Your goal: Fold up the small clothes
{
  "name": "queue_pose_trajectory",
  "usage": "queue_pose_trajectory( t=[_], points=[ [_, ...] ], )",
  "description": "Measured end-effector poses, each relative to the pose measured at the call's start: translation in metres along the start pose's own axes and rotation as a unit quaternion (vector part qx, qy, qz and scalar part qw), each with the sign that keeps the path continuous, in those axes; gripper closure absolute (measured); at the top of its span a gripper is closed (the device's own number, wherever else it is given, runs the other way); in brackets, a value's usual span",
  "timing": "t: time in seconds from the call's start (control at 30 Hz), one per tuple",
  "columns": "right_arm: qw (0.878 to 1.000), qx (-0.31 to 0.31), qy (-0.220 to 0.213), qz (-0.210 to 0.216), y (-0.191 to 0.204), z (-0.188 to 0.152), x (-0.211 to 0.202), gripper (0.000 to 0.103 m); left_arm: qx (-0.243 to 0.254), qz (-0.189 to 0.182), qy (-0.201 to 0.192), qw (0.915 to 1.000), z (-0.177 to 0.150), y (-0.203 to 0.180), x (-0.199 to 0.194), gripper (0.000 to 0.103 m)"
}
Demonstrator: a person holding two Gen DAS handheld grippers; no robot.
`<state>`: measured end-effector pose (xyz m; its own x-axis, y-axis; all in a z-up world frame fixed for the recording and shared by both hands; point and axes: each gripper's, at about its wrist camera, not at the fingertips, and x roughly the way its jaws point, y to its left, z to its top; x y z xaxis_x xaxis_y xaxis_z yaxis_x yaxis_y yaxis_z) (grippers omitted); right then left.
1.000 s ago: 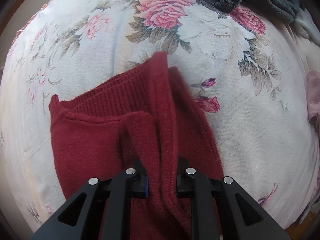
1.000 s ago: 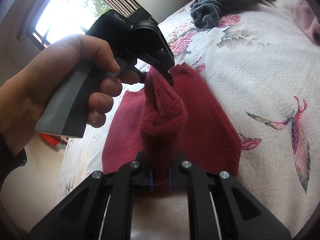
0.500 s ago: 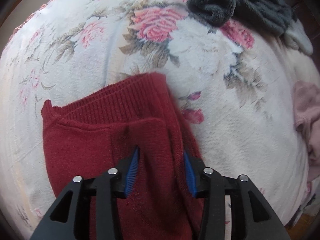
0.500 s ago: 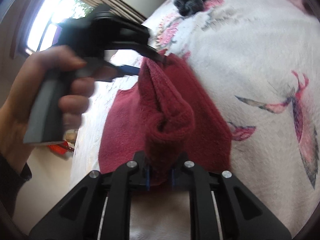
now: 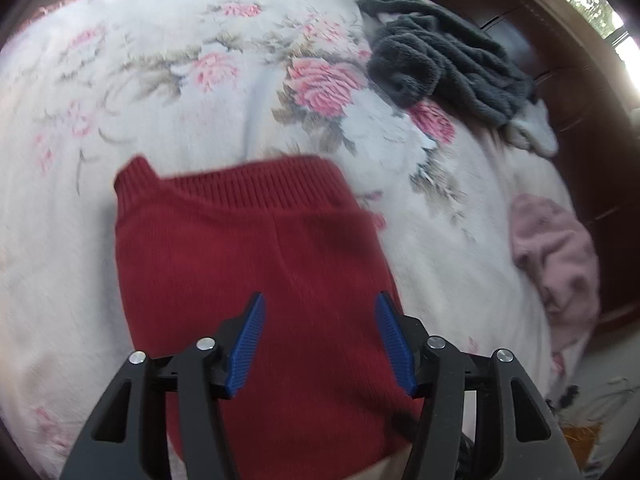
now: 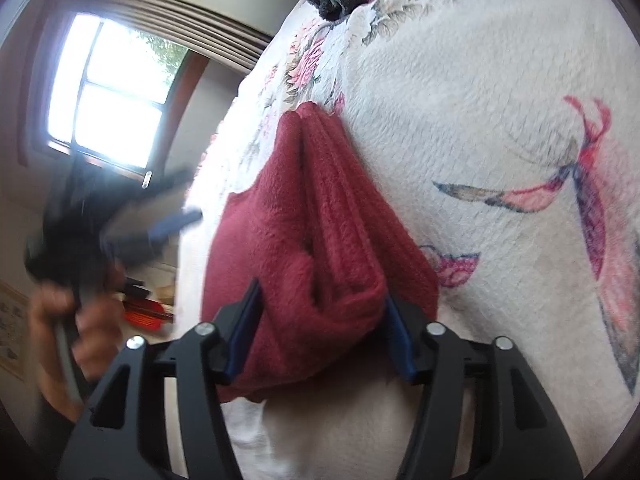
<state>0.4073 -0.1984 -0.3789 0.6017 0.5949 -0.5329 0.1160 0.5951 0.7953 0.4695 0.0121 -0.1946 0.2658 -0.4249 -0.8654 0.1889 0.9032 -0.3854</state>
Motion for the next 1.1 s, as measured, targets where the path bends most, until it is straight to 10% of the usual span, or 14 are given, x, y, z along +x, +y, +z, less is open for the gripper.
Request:
queue_pose_trajectory(
  t=[0.17, 0.5, 0.8, 0.87, 0.93, 1.1],
  points=[
    [0.999, 0.011, 0.016, 0.035, -0.006, 0.004, -0.002, 0.037, -0.039, -0.100, -0.008, 0.9942, -0.047, 0.023, -0.013, 0.044],
    [0.991, 0.032, 0.063, 0.113, -0.016, 0.027, -0.004, 0.026, -0.101, -0.156, 0.008, 0.9825, -0.095, 0.056, -0.003, 0.042],
    [0.972, -0.017, 0.225, 0.071, 0.023, 0.125, 0.077, 0.023, -0.104, -0.192, 0.024, 0.9756, -0.113, 0.066, 0.000, 0.040],
    [0.969, -0.020, 0.243, 0.046, 0.027, 0.137, 0.096, 0.034, -0.115, -0.192, 0.035, 0.9740, -0.115, 0.071, 0.006, 0.040],
    [0.969, -0.031, 0.244, 0.024, 0.033, 0.143, 0.103, 0.087, -0.116, -0.193, 0.045, 0.9732, -0.118, 0.072, 0.010, 0.040],
    [0.977, -0.134, 0.161, -0.043, 0.051, 0.129, 0.078, 0.090, -0.107, -0.206, 0.062, 0.9708, -0.126, 0.071, 0.018, 0.040]
  ],
)
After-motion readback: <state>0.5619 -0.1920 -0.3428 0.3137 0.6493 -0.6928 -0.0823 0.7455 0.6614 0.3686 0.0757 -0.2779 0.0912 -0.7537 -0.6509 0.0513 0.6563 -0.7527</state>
